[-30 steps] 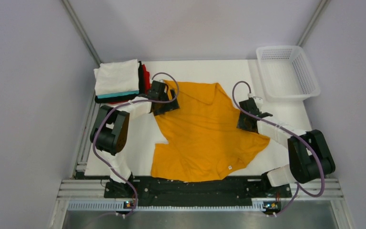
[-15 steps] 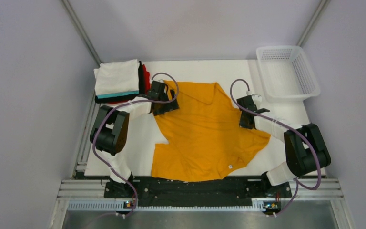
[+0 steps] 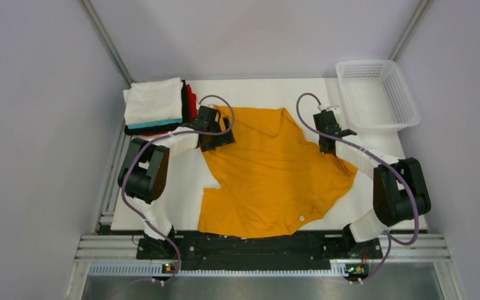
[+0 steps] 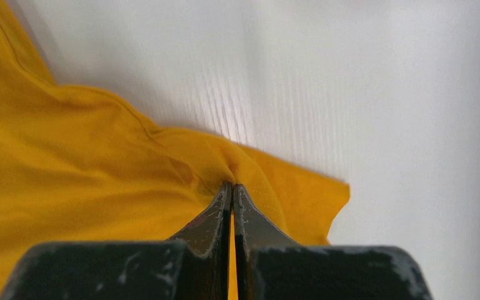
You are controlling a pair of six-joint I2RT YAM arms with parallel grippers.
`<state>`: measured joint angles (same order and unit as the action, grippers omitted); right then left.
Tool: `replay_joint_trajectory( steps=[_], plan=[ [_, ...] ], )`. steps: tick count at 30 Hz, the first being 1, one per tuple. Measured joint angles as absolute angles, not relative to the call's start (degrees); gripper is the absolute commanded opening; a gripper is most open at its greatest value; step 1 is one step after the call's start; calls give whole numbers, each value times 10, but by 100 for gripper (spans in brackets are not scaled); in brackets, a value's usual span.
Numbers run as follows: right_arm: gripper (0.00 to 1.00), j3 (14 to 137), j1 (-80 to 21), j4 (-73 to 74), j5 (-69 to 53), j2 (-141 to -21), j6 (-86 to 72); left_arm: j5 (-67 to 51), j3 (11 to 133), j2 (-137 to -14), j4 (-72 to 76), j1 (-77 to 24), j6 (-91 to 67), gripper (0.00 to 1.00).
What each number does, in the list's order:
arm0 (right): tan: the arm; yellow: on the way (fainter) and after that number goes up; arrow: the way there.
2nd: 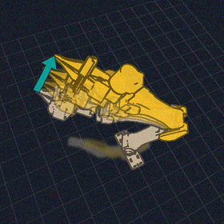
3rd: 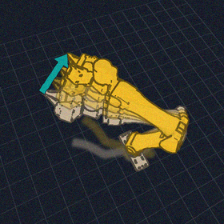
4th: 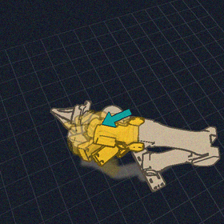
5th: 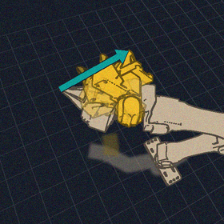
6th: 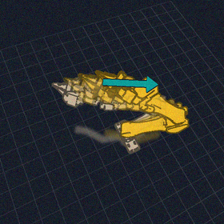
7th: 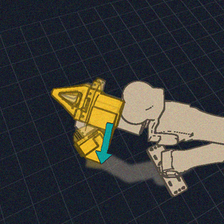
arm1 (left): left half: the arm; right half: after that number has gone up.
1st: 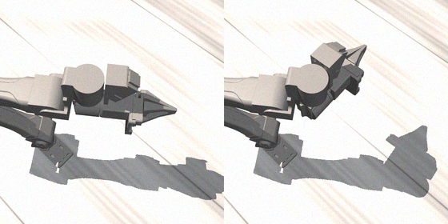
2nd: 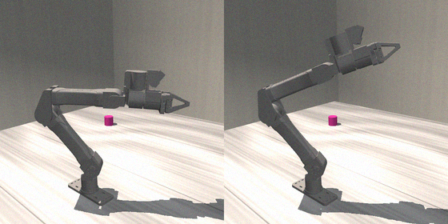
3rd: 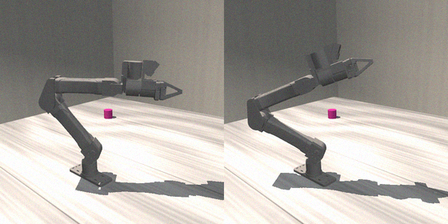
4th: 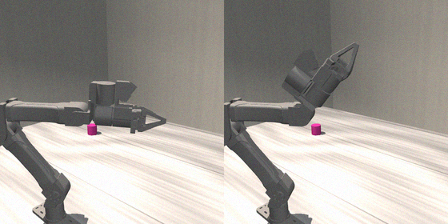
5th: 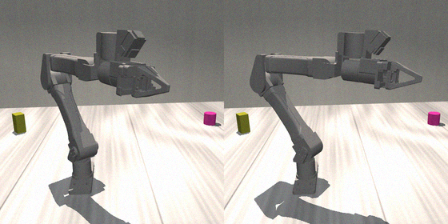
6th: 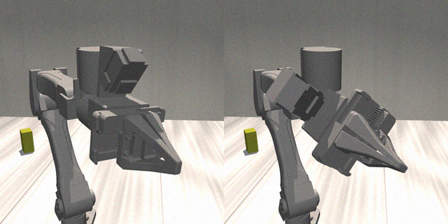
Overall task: Fold and stack the t-shirts
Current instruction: Flatten out the tshirt
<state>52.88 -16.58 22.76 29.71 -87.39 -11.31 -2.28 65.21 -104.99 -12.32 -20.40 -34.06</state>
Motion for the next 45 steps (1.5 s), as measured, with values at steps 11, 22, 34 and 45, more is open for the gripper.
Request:
replay_joint_trajectory(
  steps=[11,22,34,45],
  plan=[
    [62,664,-120,143,364,-1028,9,-23,650,-1048,-123,-204,-334,99],
    [99,575,-219,146,284,-852,-81,-31,650,-1042,-136,-202,-333,99],
    [99,273,-296,65,27,-688,-346,-71,823,-1133,-189,-195,-309,98],
    [99,332,-215,14,44,-785,-383,-66,750,-1119,-157,-189,-330,96]
  ],
)
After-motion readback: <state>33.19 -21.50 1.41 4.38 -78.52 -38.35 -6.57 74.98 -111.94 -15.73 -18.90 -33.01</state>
